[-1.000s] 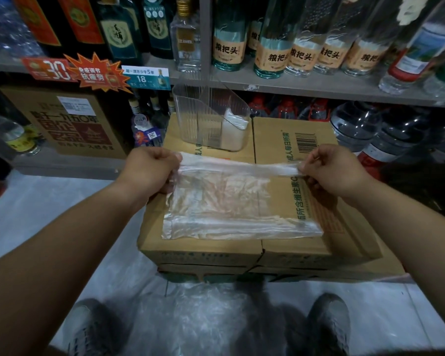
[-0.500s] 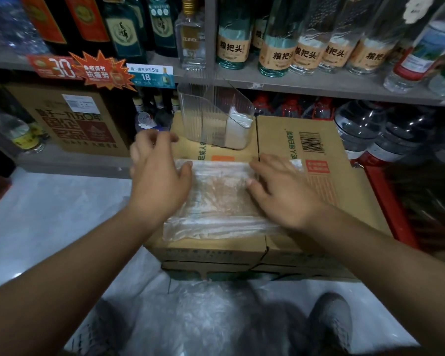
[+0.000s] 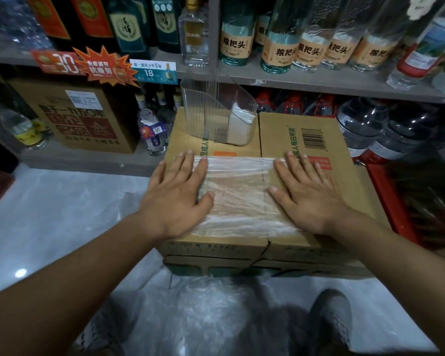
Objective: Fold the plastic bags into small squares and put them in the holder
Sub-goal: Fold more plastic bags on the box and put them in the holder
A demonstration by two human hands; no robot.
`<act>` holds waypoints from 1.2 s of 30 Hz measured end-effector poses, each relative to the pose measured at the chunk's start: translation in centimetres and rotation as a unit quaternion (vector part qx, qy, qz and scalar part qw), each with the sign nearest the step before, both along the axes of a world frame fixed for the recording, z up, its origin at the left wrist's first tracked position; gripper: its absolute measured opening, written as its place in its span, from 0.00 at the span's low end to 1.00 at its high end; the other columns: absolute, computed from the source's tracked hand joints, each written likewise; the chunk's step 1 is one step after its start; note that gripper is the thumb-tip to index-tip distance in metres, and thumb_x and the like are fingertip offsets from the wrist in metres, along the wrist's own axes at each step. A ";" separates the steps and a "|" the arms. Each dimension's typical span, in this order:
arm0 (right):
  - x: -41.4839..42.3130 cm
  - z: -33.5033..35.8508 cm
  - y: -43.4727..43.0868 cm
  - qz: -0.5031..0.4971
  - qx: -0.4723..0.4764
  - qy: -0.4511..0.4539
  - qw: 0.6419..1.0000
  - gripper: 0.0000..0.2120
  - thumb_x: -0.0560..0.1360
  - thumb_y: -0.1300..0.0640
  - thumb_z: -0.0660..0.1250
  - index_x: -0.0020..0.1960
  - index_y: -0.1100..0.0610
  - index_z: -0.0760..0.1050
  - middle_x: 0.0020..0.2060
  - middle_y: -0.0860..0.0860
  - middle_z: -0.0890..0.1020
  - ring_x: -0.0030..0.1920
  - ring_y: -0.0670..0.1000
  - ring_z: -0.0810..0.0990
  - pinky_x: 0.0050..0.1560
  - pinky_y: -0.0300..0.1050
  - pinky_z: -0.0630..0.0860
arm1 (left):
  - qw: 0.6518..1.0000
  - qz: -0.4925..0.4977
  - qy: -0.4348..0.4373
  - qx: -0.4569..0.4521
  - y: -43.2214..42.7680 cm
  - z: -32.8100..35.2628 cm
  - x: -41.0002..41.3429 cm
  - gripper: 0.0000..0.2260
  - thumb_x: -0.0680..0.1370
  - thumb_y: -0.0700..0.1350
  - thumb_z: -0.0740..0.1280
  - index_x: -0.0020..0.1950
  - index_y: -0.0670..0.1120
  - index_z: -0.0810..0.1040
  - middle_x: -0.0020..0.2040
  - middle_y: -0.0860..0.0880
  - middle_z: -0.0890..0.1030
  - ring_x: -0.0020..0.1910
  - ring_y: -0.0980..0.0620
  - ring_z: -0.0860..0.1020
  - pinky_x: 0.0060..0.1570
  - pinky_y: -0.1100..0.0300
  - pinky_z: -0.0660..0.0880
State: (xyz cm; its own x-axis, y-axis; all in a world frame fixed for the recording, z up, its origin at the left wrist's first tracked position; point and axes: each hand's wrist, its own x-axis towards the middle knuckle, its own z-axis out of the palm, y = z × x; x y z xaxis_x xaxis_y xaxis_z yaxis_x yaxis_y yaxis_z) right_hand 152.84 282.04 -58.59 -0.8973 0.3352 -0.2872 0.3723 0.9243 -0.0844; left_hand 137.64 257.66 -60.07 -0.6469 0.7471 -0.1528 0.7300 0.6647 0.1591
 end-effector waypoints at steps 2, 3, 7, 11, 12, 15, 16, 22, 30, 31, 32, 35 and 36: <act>0.4 0.4 0.1 -0.019 -0.045 0.036 0.998 0.36 0.78 0.30 0.38 0.82 0.44 0.36 0.80 0.45 0.33 0.78 0.48 0.30 0.79 0.53 0.35 | 0.998 -0.006 -0.034 0.047 -0.4 0.4 -0.1 0.37 0.80 0.66 0.50 0.81 0.58 0.32 0.81 0.49 0.32 0.80 0.53 0.32 0.79 0.48 0.38; 0.6 0.8 0.0 -0.037 -0.081 0.077 0.993 0.35 0.80 0.32 0.42 0.82 0.44 0.41 0.81 0.45 0.37 0.80 0.47 0.34 0.80 0.54 0.39 | 0.994 -0.006 -0.058 0.094 -0.7 0.7 -0.1 0.38 0.81 0.64 0.55 0.81 0.59 0.34 0.81 0.51 0.31 0.80 0.53 0.32 0.79 0.48 0.39; 1.5 2.3 -0.3 -0.101 -0.140 0.265 0.949 0.20 0.83 0.46 0.58 0.71 0.53 0.72 0.72 0.50 0.70 0.74 0.52 0.62 0.69 0.46 0.61 | 0.971 0.006 -0.078 0.226 -2.1 1.7 0.3 0.31 0.80 0.57 0.65 0.80 0.55 0.57 0.83 0.52 0.46 0.81 0.49 0.48 0.76 0.47 0.53; 3.5 3.2 -2.1 -0.052 -0.118 0.247 0.960 0.18 0.83 0.47 0.58 0.70 0.52 0.73 0.71 0.49 0.72 0.73 0.51 0.64 0.70 0.44 0.60 | 0.987 -0.039 0.010 0.155 -2.9 1.6 2.3 0.28 0.78 0.64 0.54 0.71 0.50 0.71 0.76 0.46 0.66 0.75 0.44 0.62 0.74 0.43 0.58; 4.0 3.2 -3.1 -0.013 -0.102 0.216 0.971 0.23 0.83 0.44 0.55 0.76 0.51 0.68 0.77 0.49 0.66 0.77 0.51 0.59 0.74 0.44 0.54 | 0.988 -0.047 0.021 0.144 -3.2 1.3 2.9 0.28 0.79 0.64 0.52 0.72 0.49 0.71 0.76 0.46 0.67 0.75 0.45 0.63 0.75 0.43 0.58; 5.3 2.4 -6.5 0.082 -0.067 0.112 0.988 0.34 0.81 0.34 0.41 0.83 0.48 0.44 0.80 0.45 0.40 0.80 0.46 0.36 0.78 0.45 0.39 | 0.994 -0.055 0.036 0.089 -4.2 0.2 4.0 0.32 0.80 0.66 0.46 0.77 0.50 0.65 0.80 0.45 0.61 0.79 0.47 0.57 0.79 0.43 0.50; 5.7 1.8 -7.2 0.097 -0.052 0.082 0.991 0.36 0.80 0.33 0.38 0.82 0.48 0.38 0.79 0.45 0.34 0.79 0.46 0.31 0.78 0.45 0.34 | 0.996 -0.053 0.036 0.068 -4.4 -0.1 4.1 0.33 0.80 0.67 0.43 0.80 0.50 0.60 0.82 0.45 0.57 0.81 0.48 0.53 0.79 0.44 0.47; 8.2 -0.7 -5.5 0.115 0.023 0.032 0.993 0.37 0.78 0.31 0.31 0.80 0.51 0.28 0.78 0.48 0.29 0.76 0.47 0.25 0.80 0.52 0.35 | 0.997 -0.066 0.046 -0.003 -4.7 -0.3 3.7 0.37 0.77 0.68 0.31 0.83 0.51 0.38 0.83 0.48 0.39 0.81 0.51 0.38 0.80 0.47 0.39; 7.6 0.6 -5.9 0.100 0.001 0.224 0.969 0.27 0.76 0.38 0.61 0.69 0.53 0.73 0.70 0.53 0.72 0.72 0.56 0.66 0.71 0.58 0.66 | 0.983 -0.096 0.002 0.156 -5.9 0.1 3.8 0.28 0.80 0.66 0.55 0.76 0.53 0.65 0.79 0.46 0.60 0.77 0.44 0.59 0.75 0.45 0.56; 7.1 0.6 -6.4 0.122 0.000 0.259 0.958 0.22 0.75 0.42 0.67 0.63 0.54 0.77 0.63 0.52 0.76 0.65 0.56 0.72 0.63 0.57 0.71 | 0.977 -0.120 0.023 0.176 -6.0 0.2 3.9 0.25 0.80 0.64 0.58 0.71 0.52 0.71 0.73 0.47 0.66 0.73 0.44 0.65 0.70 0.47 0.61; 6.6 0.5 -6.8 0.141 -0.009 0.274 0.951 0.19 0.73 0.45 0.71 0.59 0.55 0.79 0.59 0.52 0.77 0.60 0.56 0.74 0.59 0.55 0.73 | 0.971 -0.142 0.041 0.189 -6.1 0.3 3.9 0.22 0.79 0.64 0.60 0.66 0.51 0.75 0.67 0.49 0.70 0.68 0.45 0.69 0.66 0.51 0.62; 5.3 0.4 -8.0 0.179 -0.019 0.259 0.949 0.15 0.70 0.49 0.76 0.54 0.55 0.80 0.53 0.51 0.79 0.55 0.55 0.75 0.53 0.50 0.75 | 0.963 -0.175 0.049 0.199 -6.2 0.4 4.0 0.18 0.76 0.63 0.66 0.59 0.53 0.80 0.58 0.54 0.74 0.59 0.51 0.72 0.58 0.59 0.60; 5.0 0.3 -8.3 0.187 -0.014 0.252 0.949 0.14 0.70 0.51 0.77 0.52 0.55 0.80 0.52 0.51 0.79 0.53 0.55 0.76 0.51 0.50 0.76 | 0.961 -0.181 0.048 0.202 -6.2 0.3 3.9 0.17 0.75 0.62 0.68 0.58 0.54 0.81 0.56 0.55 0.75 0.58 0.52 0.72 0.56 0.61 0.60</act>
State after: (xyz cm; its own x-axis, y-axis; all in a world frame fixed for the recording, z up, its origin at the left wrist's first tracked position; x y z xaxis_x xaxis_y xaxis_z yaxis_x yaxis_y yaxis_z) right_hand 157.85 273.78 -58.30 -0.9780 -0.0360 0.2054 -0.0761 0.9787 -0.1904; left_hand 141.53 251.47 -59.79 -0.3302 0.9120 0.2435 0.9259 0.2627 0.2715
